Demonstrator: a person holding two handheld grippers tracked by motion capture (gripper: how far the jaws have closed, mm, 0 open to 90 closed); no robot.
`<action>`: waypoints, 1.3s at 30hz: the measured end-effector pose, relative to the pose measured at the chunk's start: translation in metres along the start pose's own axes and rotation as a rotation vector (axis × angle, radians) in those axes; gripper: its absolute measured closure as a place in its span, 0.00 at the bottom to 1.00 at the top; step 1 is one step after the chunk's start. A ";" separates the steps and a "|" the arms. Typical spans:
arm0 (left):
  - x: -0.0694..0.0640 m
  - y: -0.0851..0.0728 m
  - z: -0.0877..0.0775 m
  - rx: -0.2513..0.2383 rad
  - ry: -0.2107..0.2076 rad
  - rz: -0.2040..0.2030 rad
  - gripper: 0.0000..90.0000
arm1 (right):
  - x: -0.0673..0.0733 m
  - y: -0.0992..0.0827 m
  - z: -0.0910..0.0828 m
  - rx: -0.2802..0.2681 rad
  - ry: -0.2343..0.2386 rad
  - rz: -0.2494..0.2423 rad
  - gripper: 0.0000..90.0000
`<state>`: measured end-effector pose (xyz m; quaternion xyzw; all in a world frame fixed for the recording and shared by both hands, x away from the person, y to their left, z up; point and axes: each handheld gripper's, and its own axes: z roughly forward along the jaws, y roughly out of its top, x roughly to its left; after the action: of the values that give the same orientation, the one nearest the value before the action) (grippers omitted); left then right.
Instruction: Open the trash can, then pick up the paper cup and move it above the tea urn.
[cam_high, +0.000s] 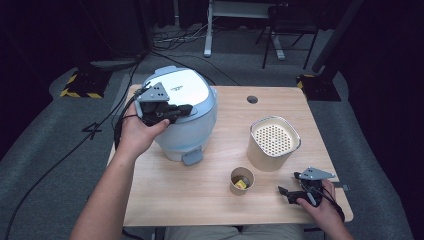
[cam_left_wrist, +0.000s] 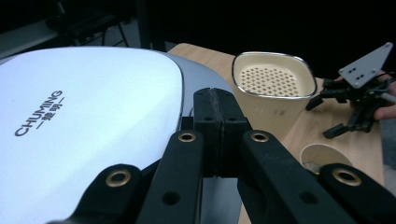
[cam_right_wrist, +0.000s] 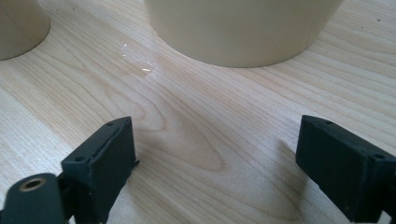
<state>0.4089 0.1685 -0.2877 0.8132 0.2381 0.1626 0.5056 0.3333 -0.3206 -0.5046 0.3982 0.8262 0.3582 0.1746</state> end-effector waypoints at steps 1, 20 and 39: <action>-0.002 0.000 0.000 0.004 0.017 0.012 0.99 | 0.000 0.000 0.000 0.000 0.000 0.000 0.13; -0.013 -0.004 0.004 -0.037 -0.006 -0.003 0.80 | 0.000 0.000 0.000 0.000 0.000 0.000 0.13; -0.070 -0.042 -0.013 -0.078 -0.150 0.049 0.42 | 0.000 0.000 0.000 0.000 0.001 0.000 0.13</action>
<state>0.3346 0.1558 -0.3216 0.8083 0.1730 0.1228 0.5493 0.3336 -0.3205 -0.5046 0.3979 0.8263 0.3586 0.1742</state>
